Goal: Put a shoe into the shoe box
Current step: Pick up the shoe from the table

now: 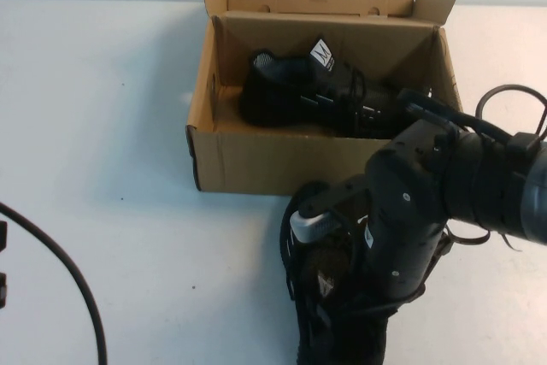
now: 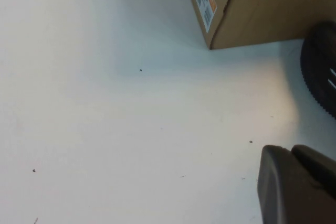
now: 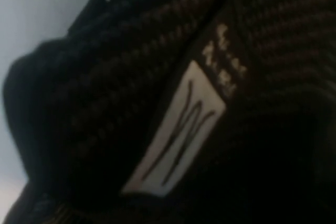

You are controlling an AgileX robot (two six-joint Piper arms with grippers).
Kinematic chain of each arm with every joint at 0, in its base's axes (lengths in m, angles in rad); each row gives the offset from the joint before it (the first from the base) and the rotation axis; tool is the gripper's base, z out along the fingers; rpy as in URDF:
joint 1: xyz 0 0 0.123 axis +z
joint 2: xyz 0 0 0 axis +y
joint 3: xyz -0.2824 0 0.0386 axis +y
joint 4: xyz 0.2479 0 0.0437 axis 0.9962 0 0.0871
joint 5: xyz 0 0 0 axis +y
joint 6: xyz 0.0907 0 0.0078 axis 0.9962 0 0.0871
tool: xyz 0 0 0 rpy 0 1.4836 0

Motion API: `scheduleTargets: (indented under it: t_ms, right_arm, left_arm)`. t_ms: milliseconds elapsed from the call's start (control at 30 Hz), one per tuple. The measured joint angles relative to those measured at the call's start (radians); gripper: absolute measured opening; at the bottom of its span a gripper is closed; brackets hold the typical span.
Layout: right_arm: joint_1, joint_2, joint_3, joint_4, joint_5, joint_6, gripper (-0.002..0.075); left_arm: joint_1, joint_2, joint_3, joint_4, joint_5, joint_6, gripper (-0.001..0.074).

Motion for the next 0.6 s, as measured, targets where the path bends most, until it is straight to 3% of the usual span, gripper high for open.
scheduleTargets:
  t_ms: [100, 233, 467, 600]
  right_arm:
    - [0.0, 0.0, -0.006, -0.041, 0.005, 0.0, 0.0021]
    - [0.0, -0.017, -0.023, -0.084, 0.009, -0.063, 0.0002]
    - [0.0, -0.083, -0.033, -0.09, -0.062, -0.454, -0.0001]
    - [0.0, -0.082, -0.033, -0.084, -0.063, -0.587, -0.0001]
  left_arm:
    - [0.0, 0.0, 0.0, 0.0, 0.0, 0.0, -0.0001]
    - [0.0, 0.0, 0.0, 0.0, 0.0, 0.0, -0.0001]
    - [0.0, 0.0, 0.0, 0.0, 0.0, 0.0, -0.0001]
    - [0.0, 0.0, 0.0, 0.0, 0.0, 0.0, -0.0001]
